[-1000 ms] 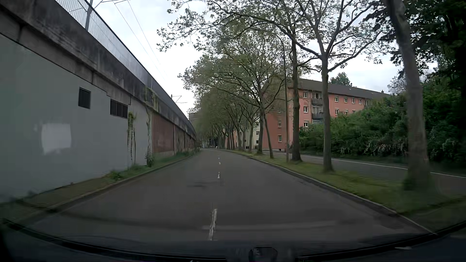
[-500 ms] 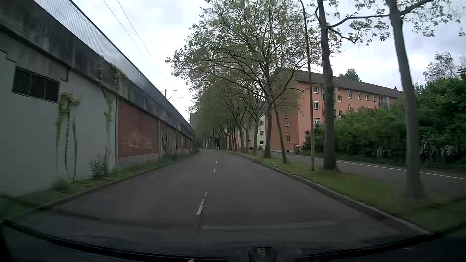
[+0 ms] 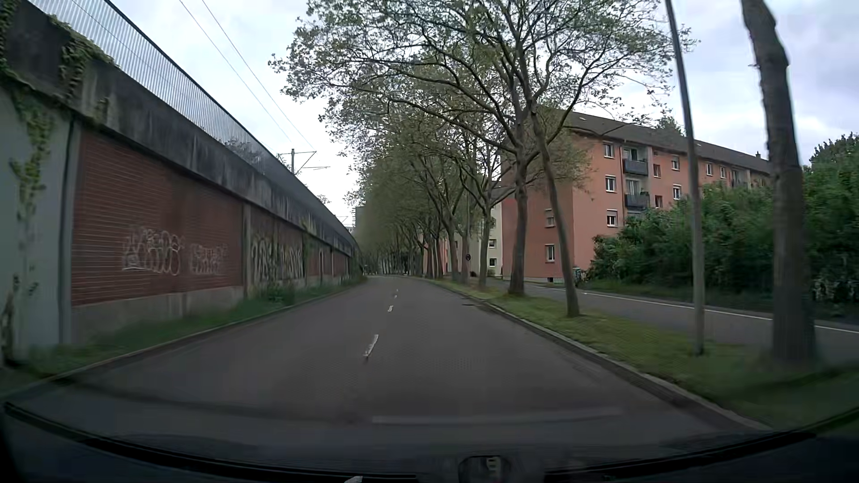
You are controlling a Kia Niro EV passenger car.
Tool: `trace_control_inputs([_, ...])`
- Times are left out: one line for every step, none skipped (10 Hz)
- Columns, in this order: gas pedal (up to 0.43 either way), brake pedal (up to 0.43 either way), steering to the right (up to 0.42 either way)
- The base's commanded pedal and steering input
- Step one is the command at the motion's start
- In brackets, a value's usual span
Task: Follow the waypoints while adhering to traffic rules and regulations
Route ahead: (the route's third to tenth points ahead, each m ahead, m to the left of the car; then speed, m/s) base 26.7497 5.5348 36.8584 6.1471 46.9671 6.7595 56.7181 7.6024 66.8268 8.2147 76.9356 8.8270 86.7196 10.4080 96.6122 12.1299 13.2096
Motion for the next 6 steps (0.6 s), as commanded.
trace_control_inputs([0.067,0.0,-0.015])
trace_control_inputs([0.067,0.0,-0.015])
trace_control_inputs([0.067,0.0,-0.015])
trace_control_inputs([0.067,0.0,-0.016])
trace_control_inputs([0.067,0.0,-0.016])
trace_control_inputs([0.067,0.0,-0.016])
